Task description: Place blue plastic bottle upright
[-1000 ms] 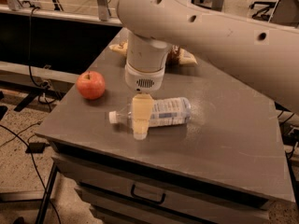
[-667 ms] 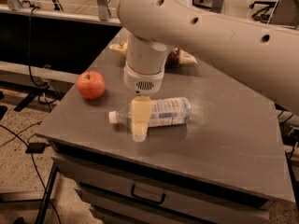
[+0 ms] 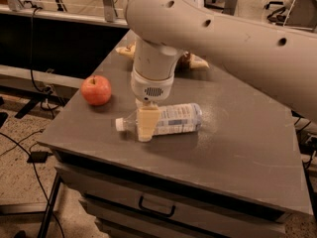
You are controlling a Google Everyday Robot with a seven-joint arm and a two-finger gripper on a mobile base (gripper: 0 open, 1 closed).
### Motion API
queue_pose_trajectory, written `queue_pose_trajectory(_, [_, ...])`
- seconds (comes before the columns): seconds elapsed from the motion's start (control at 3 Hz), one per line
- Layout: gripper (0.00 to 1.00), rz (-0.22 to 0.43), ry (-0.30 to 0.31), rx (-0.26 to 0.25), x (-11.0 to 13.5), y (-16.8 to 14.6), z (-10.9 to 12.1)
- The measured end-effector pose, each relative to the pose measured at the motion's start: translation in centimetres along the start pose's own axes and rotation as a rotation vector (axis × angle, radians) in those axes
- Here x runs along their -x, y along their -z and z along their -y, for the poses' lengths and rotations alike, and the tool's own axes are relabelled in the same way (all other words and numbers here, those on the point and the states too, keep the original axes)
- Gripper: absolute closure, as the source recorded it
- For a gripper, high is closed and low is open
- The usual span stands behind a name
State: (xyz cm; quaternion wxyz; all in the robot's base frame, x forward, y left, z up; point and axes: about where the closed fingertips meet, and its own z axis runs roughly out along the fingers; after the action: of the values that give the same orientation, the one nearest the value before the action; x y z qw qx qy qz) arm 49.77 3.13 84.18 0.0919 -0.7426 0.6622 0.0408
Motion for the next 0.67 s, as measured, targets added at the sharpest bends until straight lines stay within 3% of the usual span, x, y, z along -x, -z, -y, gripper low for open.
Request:
queue_pose_trajectory(0.33, [0.65,0.0,0.002,0.0,0.1,0.0,0.0])
queue_pose_trajectory(0.67, [0.97,-0.041,-0.015,0.006,-2.0,1.9,0.4])
